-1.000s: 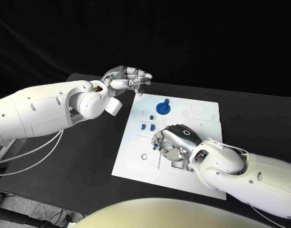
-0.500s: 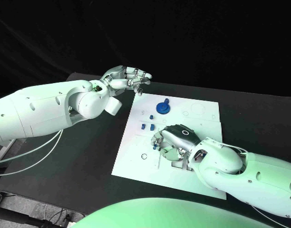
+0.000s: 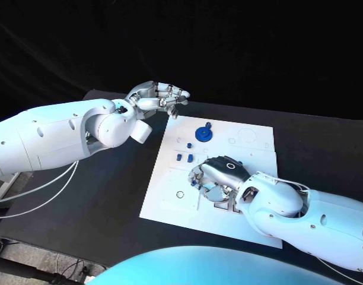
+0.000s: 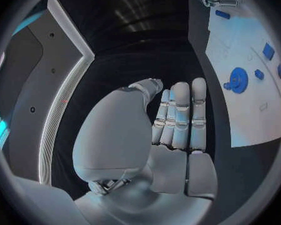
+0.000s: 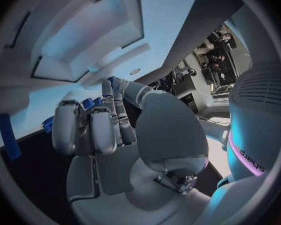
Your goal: Assemble the parts on the task board
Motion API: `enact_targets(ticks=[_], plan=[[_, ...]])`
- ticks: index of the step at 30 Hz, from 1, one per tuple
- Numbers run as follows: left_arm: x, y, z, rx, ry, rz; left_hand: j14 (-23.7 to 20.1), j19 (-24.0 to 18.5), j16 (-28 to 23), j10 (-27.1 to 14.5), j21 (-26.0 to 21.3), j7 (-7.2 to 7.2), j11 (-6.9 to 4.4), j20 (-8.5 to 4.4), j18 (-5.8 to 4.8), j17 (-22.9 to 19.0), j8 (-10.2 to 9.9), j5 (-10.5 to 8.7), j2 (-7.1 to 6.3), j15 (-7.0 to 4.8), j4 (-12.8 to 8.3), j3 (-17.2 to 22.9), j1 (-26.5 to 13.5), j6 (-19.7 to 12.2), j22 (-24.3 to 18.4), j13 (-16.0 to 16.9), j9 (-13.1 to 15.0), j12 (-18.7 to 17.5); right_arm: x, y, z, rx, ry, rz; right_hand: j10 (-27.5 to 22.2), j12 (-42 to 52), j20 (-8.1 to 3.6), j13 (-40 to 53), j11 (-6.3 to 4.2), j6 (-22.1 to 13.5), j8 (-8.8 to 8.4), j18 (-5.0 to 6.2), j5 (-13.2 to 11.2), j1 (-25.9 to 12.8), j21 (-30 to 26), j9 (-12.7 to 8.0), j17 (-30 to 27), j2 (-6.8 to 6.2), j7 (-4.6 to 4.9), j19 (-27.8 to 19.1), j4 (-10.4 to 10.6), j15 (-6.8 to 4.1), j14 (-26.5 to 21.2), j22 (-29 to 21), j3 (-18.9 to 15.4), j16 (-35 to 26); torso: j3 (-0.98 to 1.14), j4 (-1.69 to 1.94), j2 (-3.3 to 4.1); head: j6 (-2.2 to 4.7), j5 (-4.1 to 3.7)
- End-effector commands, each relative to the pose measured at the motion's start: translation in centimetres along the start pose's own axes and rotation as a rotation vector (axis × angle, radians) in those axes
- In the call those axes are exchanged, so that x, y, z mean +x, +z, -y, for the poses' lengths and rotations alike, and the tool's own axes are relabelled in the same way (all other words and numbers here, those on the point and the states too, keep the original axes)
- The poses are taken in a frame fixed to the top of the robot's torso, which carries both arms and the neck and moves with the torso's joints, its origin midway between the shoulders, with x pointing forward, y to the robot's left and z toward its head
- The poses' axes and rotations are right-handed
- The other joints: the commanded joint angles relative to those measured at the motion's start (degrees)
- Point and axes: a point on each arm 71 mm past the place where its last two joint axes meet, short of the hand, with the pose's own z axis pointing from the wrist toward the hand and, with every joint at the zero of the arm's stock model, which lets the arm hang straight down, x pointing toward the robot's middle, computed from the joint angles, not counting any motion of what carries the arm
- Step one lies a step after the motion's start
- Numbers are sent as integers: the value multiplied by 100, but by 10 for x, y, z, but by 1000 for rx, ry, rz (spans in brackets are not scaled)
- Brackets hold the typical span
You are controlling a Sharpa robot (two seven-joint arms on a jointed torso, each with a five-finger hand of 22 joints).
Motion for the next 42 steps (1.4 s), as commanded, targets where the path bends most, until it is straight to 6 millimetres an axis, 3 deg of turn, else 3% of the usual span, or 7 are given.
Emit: enact_targets(ticks=[1,4,10,15,22,32,42], plan=[[2,0,1,5,-4,-21,8,45,-28,-14,-38,4,9,6,77,-8,-23,-2,11,48,-33,3,46,-36,-7,-8,-10,-23,2,-2,1,8,-7,1,-202,-86,30,-48,54,-154,-64,31,-12,-136,-129,-18,-121,-69,43,-105,75,96,50,283,-36,-77,5,-1,3,-2,11],[2,1,1,4,-5,-22,8,45,-28,-14,-38,4,9,6,77,-8,-23,-2,11,48,-33,3,46,-36,-7,-8,-10,-23,0,-4,2,8,7,22,-654,-161,128,-116,181,-543,-234,103,-80,-227,-459,-95,-399,-209,174,-316,146,201,-52,53,-191,-210,0,-2,1,6,11],[2,0,1,3,-4,-21,8,45,-28,-14,-38,4,9,6,77,-8,-23,-2,11,48,-33,3,46,-36,-7,-8,-10,-23,-2,-8,4,8,21,47,-940,-61,185,-137,239,-820,-374,175,-121,-206,-773,-165,-654,-257,230,-492,201,246,-132,-165,-389,-338,2,-1,0,10,9],[2,1,1,2,-4,-21,8,45,-28,-14,-38,4,9,6,77,-8,-23,-2,11,48,-33,3,46,-36,-7,-8,-10,-23,-12,-17,8,26,61,81,-854,234,165,-89,187,-717,-336,114,26,-97,-524,-167,-429,-180,168,-278,223,211,-42,22,-405,-215,-1,-4,-3,32,-7],[2,2,0,2,-5,-26,7,44,-28,-18,-40,6,10,8,77,-9,-25,-2,12,51,-31,0,38,-42,-8,-9,-12,-24,-41,-39,31,105,126,102,-819,387,151,-72,180,-606,-287,60,75,-63,-310,-163,-172,-114,175,-120,250,202,36,184,-359,-75,-8,-16,-12,88,-66],[3,3,-2,2,-7,-31,7,44,-28,-18,-40,6,10,8,77,-9,-25,-2,12,51,-31,0,38,-42,-8,-9,-12,-24,-78,-64,72,240,83,-17,-1199,477,99,-168,106,-815,-378,140,-55,-228,-655,-215,-273,-328,-9,-308,401,144,-4,-39,-797,-76,-6,-42,-45,169,-190],[4,4,-2,0,-9,-35,6,44,-27,-16,-42,4,9,10,78,-8,-24,-2,15,51,-34,0,38,-44,-9,-9,-12,-23,-80,-70,88,292,7,-90,-1175,571,88,-171,89,-777,-344,145,-55,-130,-692,-202,-318,-278,-33,-318,391,130,-15,-57,-861,-97,-6,-36,-28,206,-211]])
